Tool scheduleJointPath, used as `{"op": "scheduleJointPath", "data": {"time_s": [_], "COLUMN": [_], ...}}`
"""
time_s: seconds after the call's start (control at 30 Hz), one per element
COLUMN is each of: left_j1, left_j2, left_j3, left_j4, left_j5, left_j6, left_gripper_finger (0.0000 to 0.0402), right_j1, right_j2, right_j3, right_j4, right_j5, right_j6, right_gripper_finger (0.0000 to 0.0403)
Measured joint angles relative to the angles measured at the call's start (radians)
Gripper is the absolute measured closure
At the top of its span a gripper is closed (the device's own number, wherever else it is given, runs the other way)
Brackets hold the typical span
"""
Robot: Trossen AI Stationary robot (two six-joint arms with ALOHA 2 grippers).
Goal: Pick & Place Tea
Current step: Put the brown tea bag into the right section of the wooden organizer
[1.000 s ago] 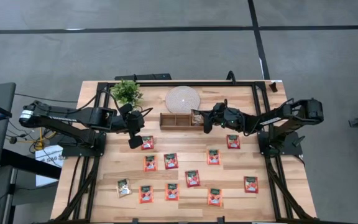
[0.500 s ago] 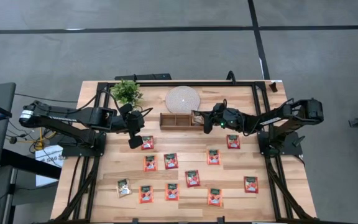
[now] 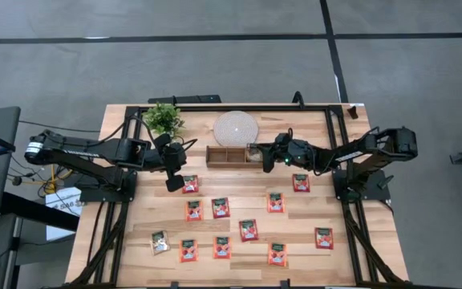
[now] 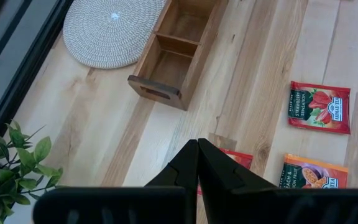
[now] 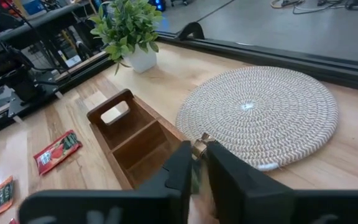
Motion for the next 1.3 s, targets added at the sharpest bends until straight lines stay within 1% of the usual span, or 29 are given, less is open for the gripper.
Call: {"op": "scheduleJointPath", "data": {"time_s": [0.13, 0.3, 0.4, 0.5, 0.6, 0.73, 0.87, 0.97, 1.07, 1.17, 1.3], "left_j1": [0.0, 0.0, 0.0, 0.0, 0.0, 0.0, -0.001, -0.017, -0.05, -0.093, -0.167], "left_j2": [0.0, 0.0, 0.0, 0.0, 0.0, 0.0, 0.0, 0.0, 0.0, 0.0, 0.0], "left_j3": [0.0, 0.0, 0.0, 0.0, 0.0, 0.001, 0.001, 0.001, 0.001, 0.001, 0.001], "left_j4": [0.0, 0.0, 0.0, 0.0, -0.001, -0.037, -0.136, -0.223, -0.276, -0.296, -0.301], "left_j5": [0.0, 0.0, 0.001, 0.038, 0.12, 0.225, 0.293, 0.309, 0.317, 0.336, 0.336], "left_j6": [0.0, 0.0, 0.0, -0.001, -0.017, -0.092, -0.193, -0.276, -0.343, -0.396, -0.476], "left_gripper_finger": [0.0401, 0.0401, 0.0401, 0.0401, 0.0401, 0.0401, 0.0401, 0.0401, 0.0401, 0.0401, 0.0401], "right_j1": [0.0, 0.0, 0.002, 0.015, 0.039, 0.076, 0.117, 0.153, 0.186, 0.208, 0.219], "right_j2": [0.0, 0.0, -0.002, -0.032, -0.09, -0.194, -0.305, -0.38, -0.442, -0.482, -0.519], "right_j3": [0.0, 0.0, 0.0, 0.0, 0.0, 0.0, 0.0, 0.0, 0.0, 0.0, 0.0], "right_j4": [0.0, 0.001, 0.035, 0.08, 0.072, -0.03, -0.179, -0.259, -0.313, -0.346, -0.399], "right_j5": [0.001, 0.002, -0.001, -0.041, -0.093, -0.105, -0.104, -0.105, -0.104, -0.104, -0.105], "right_j6": [0.0, 0.0, -0.001, -0.007, -0.042, -0.062, -0.061, -0.054, -0.053, -0.054, -0.053], "right_gripper_finger": [0.0332, 0.0332, 0.0332, 0.0332, 0.0332, 0.0332, 0.0332, 0.0332, 0.0332, 0.0332, 0.0332]}}
